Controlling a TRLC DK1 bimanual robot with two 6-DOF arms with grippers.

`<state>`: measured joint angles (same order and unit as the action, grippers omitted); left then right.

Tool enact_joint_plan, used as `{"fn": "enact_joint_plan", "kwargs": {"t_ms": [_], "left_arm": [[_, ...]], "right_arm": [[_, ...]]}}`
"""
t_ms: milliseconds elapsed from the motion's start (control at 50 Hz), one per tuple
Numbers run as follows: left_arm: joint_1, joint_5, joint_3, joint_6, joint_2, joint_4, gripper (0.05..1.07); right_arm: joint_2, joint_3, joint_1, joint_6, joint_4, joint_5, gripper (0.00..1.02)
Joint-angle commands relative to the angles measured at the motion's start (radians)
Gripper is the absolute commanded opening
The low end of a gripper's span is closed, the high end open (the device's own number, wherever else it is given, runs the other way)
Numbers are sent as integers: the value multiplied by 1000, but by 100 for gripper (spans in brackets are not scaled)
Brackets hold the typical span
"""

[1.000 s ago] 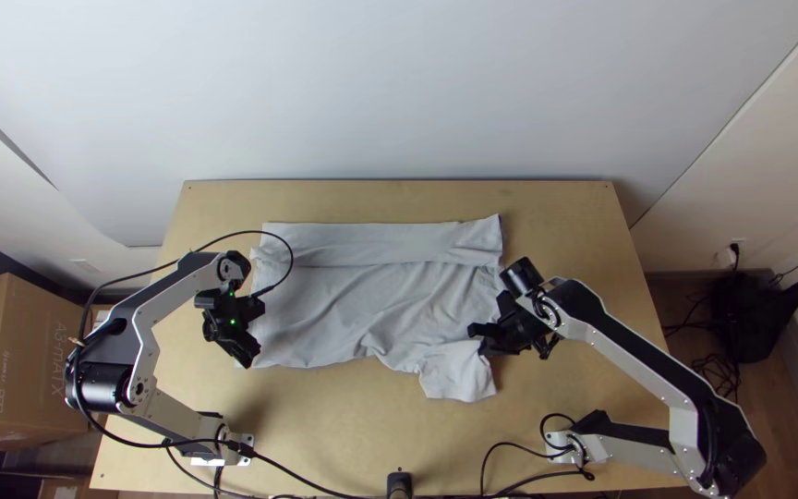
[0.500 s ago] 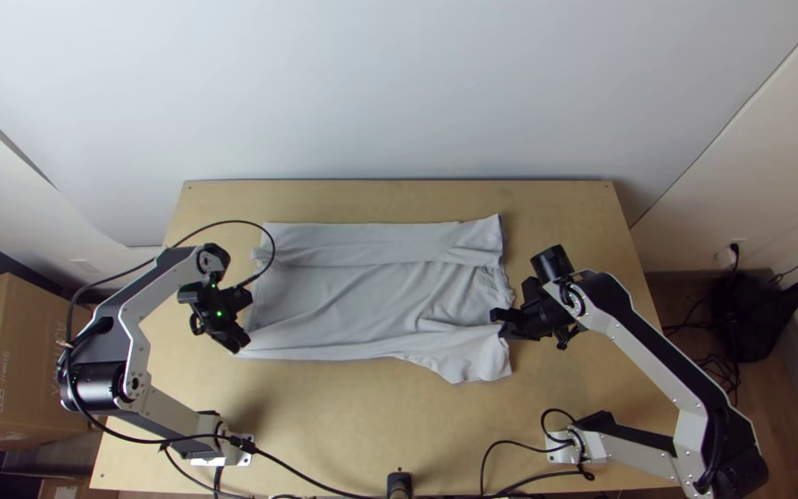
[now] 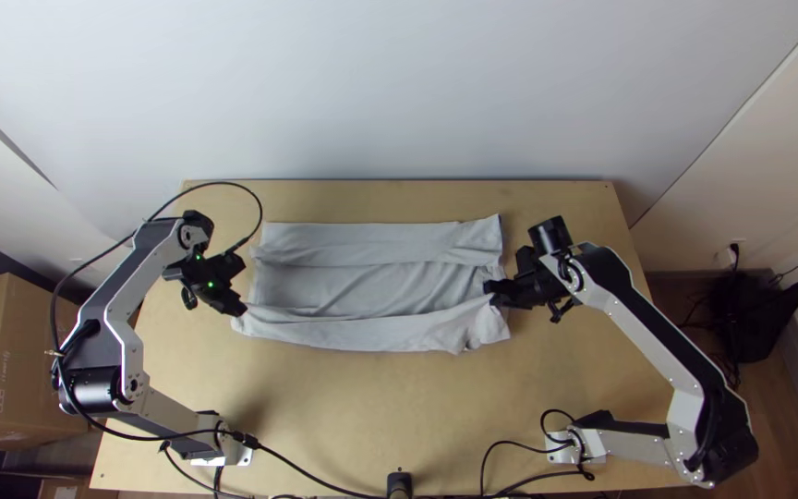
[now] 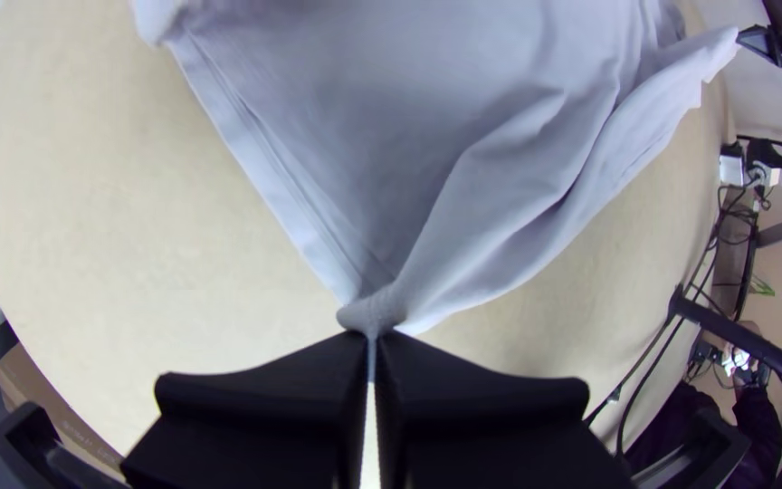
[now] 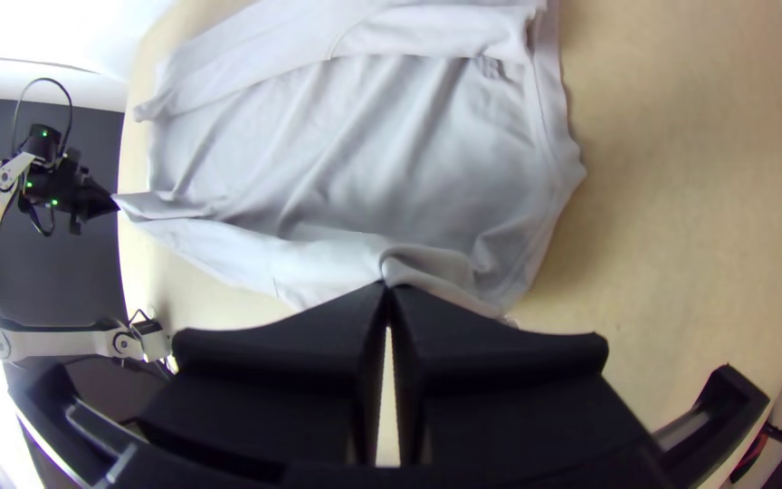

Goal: Fold the t-shirt

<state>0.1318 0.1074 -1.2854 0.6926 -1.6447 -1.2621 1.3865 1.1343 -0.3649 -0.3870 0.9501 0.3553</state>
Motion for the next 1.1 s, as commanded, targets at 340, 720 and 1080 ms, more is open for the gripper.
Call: {"fn": "enact_joint_plan", "kwargs": {"t_ms": [340, 720, 1080], "left_arm": [[-1, 60, -407, -90, -248, -16, 8], [-9, 60, -764, -142, -491, -48, 8], [-29, 60, -957, -153, -661, -54, 8]], "right_arm": [[286, 252, 93, 91, -68, -4, 2], [502, 475, 169, 106, -106, -4, 2], [701, 682, 193, 96, -109, -3, 2]]}}
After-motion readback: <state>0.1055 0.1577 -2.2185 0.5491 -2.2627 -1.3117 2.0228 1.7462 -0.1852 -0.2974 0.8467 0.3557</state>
